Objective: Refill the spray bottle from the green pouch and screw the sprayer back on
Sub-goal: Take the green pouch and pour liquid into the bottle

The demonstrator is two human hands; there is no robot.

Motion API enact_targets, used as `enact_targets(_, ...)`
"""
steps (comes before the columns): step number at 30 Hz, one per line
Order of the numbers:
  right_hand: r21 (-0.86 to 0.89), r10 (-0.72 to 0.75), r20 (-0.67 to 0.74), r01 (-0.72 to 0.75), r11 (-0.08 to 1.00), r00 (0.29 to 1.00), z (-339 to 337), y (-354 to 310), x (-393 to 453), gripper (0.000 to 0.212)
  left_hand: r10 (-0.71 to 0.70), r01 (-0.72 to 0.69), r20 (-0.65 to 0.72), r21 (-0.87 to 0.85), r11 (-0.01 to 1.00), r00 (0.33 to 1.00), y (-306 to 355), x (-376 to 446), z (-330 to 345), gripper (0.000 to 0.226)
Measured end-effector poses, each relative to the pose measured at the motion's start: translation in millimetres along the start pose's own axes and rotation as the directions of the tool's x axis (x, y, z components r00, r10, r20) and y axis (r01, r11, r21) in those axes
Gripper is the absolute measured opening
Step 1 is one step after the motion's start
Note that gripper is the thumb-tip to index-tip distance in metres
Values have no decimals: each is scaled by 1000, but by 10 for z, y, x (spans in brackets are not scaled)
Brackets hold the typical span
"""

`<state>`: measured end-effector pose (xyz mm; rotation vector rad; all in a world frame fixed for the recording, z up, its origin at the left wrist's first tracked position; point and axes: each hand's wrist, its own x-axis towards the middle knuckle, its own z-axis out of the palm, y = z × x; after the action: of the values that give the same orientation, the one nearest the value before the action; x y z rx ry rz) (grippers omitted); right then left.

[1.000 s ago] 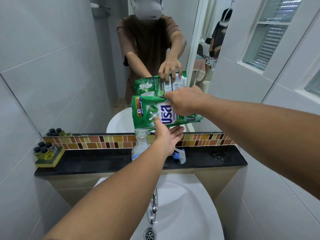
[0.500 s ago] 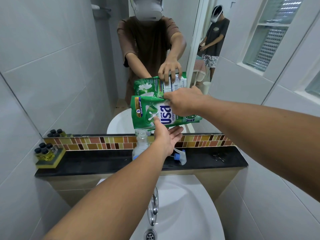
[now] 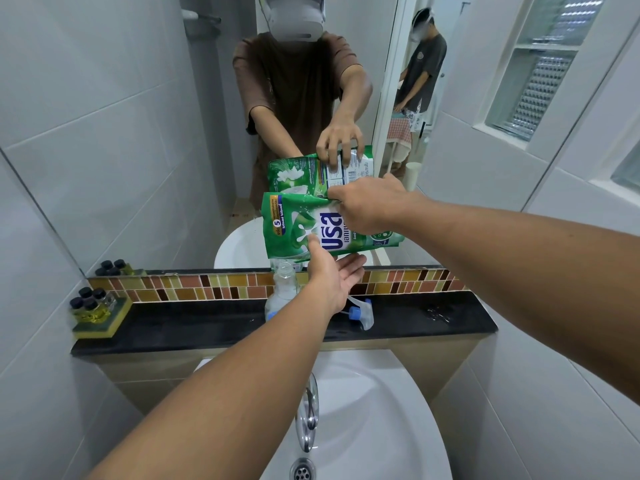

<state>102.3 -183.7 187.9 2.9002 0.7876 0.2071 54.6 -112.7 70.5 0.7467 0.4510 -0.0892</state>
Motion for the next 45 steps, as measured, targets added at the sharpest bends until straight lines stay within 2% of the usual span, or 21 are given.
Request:
enact_targets(24,-1,8,-1,-8,1000,1000,34,-2,-50,29,-3,3,-9,0,1000,1000,-39,-25,-16,80)
enact_targets(38,23,3,-12,-2,1000,1000,-11,-23,-148,29,-3,4,-27,12,1000,1000,-11,-19,-43,66)
enact_targets(45,49,4,-19,-3,999,1000,56,-4,-126,26,-7,8,-31,15,1000,999,-22,-14,-65,68)
